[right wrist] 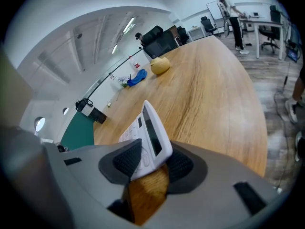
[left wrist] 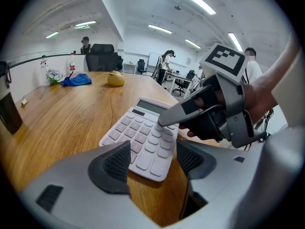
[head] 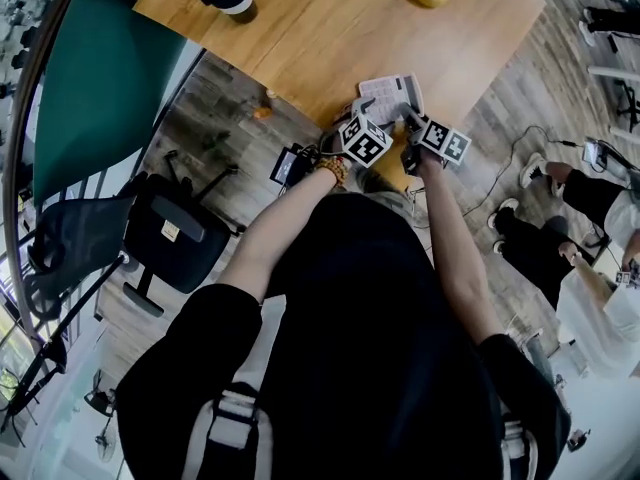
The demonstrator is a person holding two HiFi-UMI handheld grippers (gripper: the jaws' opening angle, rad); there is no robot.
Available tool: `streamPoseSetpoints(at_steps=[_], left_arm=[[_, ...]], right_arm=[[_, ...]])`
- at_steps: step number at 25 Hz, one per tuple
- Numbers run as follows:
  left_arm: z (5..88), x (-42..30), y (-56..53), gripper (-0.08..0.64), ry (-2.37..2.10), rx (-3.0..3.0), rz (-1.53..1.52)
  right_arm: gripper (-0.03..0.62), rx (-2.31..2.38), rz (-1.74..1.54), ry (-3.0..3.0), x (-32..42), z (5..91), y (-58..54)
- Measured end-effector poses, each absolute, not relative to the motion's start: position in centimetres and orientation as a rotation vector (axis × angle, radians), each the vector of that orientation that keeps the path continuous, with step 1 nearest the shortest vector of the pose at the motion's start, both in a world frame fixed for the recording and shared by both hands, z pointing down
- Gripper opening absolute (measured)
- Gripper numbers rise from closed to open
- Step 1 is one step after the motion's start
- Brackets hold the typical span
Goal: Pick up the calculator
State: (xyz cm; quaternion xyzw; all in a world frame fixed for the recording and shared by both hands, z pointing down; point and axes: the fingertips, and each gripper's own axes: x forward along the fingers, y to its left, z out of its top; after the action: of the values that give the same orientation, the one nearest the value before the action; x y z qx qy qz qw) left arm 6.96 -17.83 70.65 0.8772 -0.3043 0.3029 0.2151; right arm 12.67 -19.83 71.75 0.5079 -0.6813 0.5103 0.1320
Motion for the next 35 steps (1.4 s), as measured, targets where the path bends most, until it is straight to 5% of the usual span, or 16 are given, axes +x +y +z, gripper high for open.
streamPoseSetpoints(at_steps=[10, 35], left_arm=[[68.7, 7.0, -19.0, 0.325, -0.868, 2.392, 0.677], [62.8, 7.3, -24.3, 0.304, -1.036, 2.442, 0.473]], right_arm=[[0.140, 1.452, 1.222, -2.049, 12.2, 69.2, -20.9], [0.080, 1.540, 1.180, -2.194, 14.0, 63.5, -24.5]])
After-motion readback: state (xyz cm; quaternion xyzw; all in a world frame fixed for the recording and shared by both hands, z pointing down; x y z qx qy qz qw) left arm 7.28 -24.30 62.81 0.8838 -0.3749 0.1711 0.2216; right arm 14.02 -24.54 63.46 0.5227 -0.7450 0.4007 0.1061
